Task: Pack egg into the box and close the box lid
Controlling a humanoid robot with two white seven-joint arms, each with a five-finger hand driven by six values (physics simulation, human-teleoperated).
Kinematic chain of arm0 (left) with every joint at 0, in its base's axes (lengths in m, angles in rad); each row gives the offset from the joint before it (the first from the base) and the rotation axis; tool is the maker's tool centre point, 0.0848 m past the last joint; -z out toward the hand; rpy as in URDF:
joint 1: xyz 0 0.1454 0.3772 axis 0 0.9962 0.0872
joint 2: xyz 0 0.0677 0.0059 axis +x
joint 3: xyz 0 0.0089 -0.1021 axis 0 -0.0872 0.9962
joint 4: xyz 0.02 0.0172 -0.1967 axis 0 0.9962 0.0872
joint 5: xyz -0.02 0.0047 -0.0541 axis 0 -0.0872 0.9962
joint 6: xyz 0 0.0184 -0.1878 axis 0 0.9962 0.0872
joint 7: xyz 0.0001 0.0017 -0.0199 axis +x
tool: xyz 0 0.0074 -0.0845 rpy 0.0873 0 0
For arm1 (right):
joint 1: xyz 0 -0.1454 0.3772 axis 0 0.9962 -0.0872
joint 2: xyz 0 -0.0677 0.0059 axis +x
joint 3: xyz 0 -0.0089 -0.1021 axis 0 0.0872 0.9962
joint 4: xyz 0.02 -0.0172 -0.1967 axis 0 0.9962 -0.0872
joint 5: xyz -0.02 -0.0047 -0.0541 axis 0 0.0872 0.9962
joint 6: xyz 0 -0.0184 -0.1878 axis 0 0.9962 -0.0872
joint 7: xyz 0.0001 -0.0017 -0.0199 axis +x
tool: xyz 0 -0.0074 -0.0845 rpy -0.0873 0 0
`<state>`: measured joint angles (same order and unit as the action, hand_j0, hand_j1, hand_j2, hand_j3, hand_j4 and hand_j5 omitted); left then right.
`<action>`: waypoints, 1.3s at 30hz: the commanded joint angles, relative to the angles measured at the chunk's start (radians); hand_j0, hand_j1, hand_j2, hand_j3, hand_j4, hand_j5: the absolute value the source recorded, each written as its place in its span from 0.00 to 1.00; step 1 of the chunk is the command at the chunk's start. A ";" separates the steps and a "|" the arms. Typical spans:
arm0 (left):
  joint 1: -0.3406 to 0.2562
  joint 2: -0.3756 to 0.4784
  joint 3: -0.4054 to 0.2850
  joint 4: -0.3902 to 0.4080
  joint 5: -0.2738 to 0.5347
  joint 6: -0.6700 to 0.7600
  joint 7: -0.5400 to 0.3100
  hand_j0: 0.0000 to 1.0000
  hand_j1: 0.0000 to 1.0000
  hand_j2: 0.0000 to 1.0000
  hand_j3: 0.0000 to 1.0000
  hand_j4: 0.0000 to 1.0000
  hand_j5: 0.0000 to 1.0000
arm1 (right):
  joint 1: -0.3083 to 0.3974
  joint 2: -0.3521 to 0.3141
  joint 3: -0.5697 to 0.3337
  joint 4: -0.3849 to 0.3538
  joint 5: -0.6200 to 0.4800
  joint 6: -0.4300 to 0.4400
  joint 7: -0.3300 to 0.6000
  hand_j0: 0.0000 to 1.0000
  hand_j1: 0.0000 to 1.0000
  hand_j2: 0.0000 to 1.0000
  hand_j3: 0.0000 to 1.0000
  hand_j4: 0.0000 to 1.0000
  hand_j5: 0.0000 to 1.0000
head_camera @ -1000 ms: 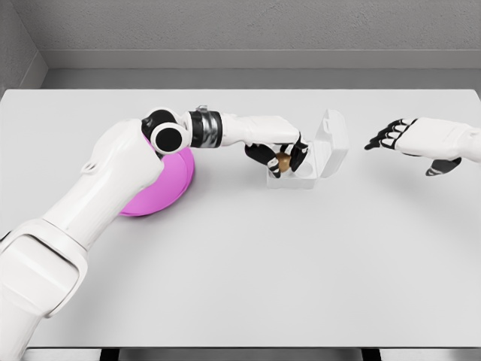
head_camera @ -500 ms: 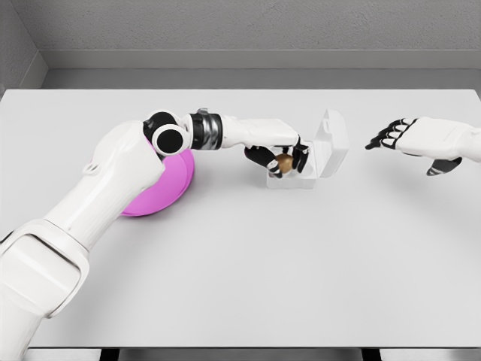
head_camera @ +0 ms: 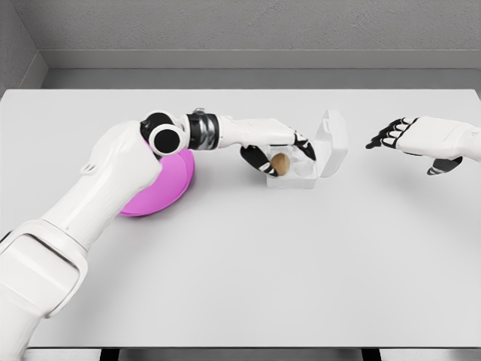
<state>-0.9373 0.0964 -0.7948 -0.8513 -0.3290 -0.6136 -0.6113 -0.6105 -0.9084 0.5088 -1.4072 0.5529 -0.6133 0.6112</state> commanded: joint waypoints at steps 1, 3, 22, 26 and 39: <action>0.000 0.006 0.005 -0.002 0.010 0.003 0.000 0.98 0.98 0.98 0.98 0.98 0.98 | 0.000 -0.001 -0.001 -0.001 -0.004 0.002 0.000 1.00 1.00 1.00 1.00 1.00 1.00; -0.006 0.022 0.005 -0.003 0.022 0.003 0.000 1.00 1.00 1.00 1.00 1.00 1.00 | 0.000 -0.001 -0.001 -0.001 -0.004 0.002 0.000 1.00 1.00 1.00 1.00 1.00 1.00; -0.029 0.430 0.040 -0.063 0.269 0.003 0.000 1.00 1.00 1.00 1.00 1.00 1.00 | -0.023 0.080 0.002 0.036 0.101 0.002 0.000 1.00 1.00 1.00 1.00 1.00 1.00; -0.029 0.431 0.043 -0.061 0.269 0.003 0.000 1.00 1.00 1.00 1.00 1.00 1.00 | -0.028 0.106 0.005 0.037 0.110 0.002 0.000 1.00 1.00 1.00 1.00 1.00 1.00; -0.028 0.431 0.054 -0.061 0.268 0.003 0.000 1.00 1.00 1.00 1.00 1.00 1.00 | -0.046 0.134 0.022 -0.107 0.105 0.002 0.000 1.00 1.00 1.00 1.00 1.00 1.00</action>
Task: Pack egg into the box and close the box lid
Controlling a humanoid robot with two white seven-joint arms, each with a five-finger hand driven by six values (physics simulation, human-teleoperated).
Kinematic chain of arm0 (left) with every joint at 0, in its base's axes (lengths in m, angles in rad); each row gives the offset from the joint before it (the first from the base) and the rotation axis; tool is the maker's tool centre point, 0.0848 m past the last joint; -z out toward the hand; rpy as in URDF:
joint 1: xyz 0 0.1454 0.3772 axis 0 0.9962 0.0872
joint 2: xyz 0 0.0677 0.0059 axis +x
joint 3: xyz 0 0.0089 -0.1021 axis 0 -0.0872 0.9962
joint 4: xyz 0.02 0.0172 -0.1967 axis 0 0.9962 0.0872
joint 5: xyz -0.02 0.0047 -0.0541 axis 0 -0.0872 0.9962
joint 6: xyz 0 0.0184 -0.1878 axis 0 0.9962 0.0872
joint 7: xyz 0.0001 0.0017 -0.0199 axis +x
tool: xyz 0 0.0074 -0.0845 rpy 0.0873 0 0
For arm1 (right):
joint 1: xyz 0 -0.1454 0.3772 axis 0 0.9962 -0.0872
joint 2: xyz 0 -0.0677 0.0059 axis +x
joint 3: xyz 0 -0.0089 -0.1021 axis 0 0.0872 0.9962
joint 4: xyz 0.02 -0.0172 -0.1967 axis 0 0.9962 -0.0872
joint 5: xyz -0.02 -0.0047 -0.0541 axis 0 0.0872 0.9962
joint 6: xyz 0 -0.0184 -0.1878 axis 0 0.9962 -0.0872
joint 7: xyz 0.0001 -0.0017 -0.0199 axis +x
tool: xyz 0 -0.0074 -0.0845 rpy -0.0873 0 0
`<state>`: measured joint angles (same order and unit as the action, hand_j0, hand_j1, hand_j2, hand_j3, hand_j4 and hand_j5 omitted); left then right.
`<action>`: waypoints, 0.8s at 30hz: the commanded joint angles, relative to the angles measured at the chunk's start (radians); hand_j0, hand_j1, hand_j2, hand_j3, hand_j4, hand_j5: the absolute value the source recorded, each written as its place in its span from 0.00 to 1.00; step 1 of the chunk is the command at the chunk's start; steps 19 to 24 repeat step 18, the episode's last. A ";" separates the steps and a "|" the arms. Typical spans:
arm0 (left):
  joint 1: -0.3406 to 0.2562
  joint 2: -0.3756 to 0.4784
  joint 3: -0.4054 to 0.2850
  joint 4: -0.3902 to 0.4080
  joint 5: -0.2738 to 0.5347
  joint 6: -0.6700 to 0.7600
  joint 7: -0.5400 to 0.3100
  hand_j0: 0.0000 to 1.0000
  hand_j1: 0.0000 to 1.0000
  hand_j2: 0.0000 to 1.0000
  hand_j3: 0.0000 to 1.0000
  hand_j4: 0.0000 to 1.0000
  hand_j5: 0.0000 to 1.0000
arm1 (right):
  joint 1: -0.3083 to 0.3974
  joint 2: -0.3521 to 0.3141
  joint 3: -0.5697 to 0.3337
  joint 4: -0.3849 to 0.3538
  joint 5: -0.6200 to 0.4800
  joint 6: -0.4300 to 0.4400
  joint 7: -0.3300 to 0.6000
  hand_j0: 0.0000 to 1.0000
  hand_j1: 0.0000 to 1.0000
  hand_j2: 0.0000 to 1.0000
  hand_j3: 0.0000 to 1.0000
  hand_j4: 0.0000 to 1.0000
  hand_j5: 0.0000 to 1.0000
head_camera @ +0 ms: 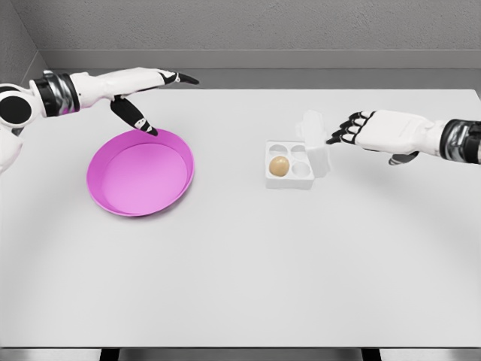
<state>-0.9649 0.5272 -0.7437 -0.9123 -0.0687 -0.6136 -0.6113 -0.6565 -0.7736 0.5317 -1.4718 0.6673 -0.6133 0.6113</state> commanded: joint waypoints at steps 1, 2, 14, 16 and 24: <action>0.000 0.000 0.003 0.000 0.007 0.003 0.000 1.00 1.00 1.00 1.00 1.00 1.00 | 0.000 -0.001 -0.001 -0.056 -0.012 0.002 0.000 1.00 1.00 1.00 1.00 1.00 1.00; 0.000 0.000 0.003 0.000 0.007 0.003 0.000 1.00 1.00 1.00 1.00 1.00 1.00 | 0.000 -0.001 -0.001 -0.067 -0.012 0.002 0.000 1.00 1.00 1.00 1.00 1.00 1.00; 0.014 -0.006 0.043 0.016 0.010 0.003 0.000 1.00 1.00 1.00 1.00 1.00 1.00 | 0.000 -0.004 -0.156 0.174 -0.178 0.002 0.000 1.00 1.00 1.00 1.00 1.00 1.00; 0.015 -0.004 0.043 0.018 0.010 0.003 0.000 1.00 1.00 1.00 1.00 1.00 1.00 | 0.000 -0.004 -0.156 0.197 -0.178 0.002 0.000 1.00 1.00 1.00 1.00 1.00 1.00; 0.021 -0.001 0.043 0.018 0.010 0.003 0.000 1.00 1.00 1.00 1.00 1.00 1.00 | -0.002 -0.004 -0.153 0.195 -0.176 0.002 0.000 1.00 1.00 1.00 1.00 1.00 1.00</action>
